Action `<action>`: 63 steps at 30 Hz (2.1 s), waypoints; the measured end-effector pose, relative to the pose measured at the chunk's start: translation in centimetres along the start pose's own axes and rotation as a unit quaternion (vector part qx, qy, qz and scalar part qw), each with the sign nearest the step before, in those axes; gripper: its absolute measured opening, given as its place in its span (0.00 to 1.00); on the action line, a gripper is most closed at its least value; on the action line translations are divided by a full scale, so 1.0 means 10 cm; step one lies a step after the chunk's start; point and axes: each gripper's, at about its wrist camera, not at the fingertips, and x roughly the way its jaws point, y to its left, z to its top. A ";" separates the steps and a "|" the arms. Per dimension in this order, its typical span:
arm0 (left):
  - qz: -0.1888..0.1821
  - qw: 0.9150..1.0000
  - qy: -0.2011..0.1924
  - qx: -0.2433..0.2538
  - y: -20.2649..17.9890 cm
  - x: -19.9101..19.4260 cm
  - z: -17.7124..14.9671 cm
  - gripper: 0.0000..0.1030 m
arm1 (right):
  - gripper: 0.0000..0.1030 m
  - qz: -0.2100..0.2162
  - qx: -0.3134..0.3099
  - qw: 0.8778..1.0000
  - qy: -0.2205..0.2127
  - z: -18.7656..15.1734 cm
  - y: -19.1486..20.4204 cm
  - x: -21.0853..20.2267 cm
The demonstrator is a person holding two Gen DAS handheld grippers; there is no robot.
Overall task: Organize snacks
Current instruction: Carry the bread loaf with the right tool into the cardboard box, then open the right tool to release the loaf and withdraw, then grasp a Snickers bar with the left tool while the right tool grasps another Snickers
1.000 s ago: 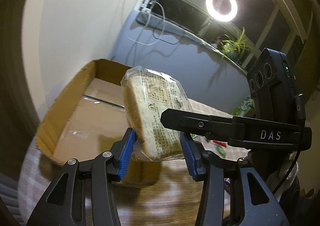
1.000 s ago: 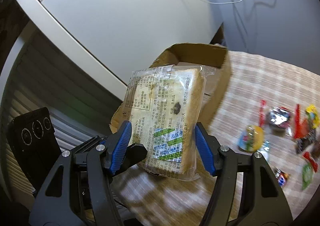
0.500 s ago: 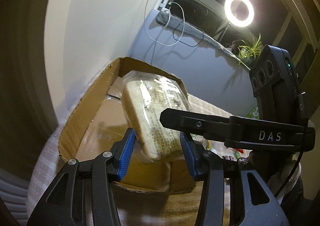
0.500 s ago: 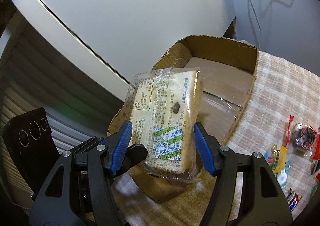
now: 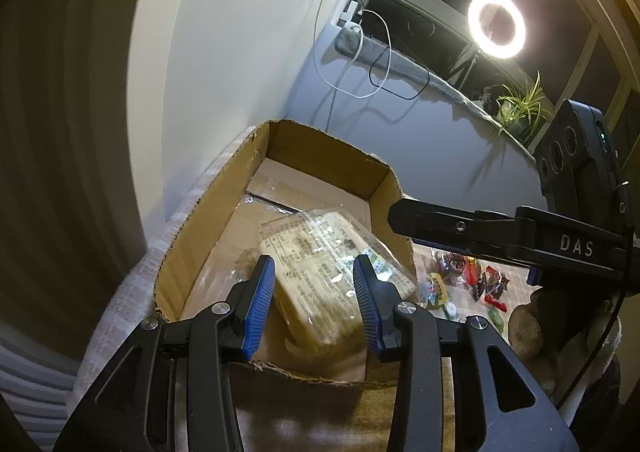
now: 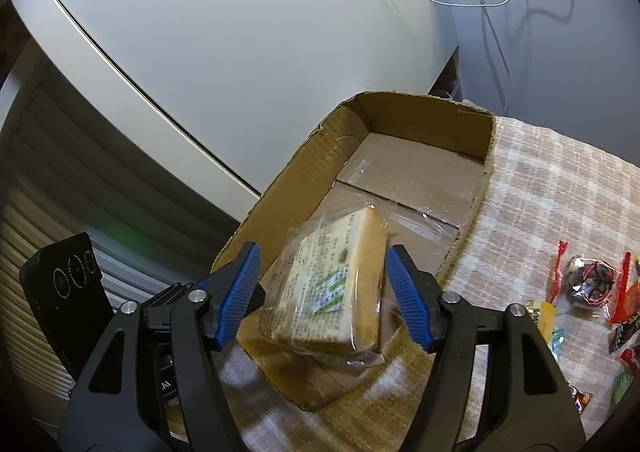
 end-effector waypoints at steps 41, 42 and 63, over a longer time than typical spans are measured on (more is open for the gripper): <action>-0.084 0.990 0.070 0.088 -1.31 0.21 -0.66 0.39 | 0.98 -0.219 -0.058 0.973 -0.043 -1.58 -0.97 -1.65; -0.087 0.989 0.075 0.091 -1.34 0.25 -0.68 0.39 | 0.98 -0.220 -0.064 0.973 -0.037 -1.63 -0.96 -1.62; -0.082 0.958 0.161 0.222 -2.15 1.01 -0.85 0.27 | 0.60 -0.179 -0.074 0.981 0.016 -1.92 -1.09 -1.26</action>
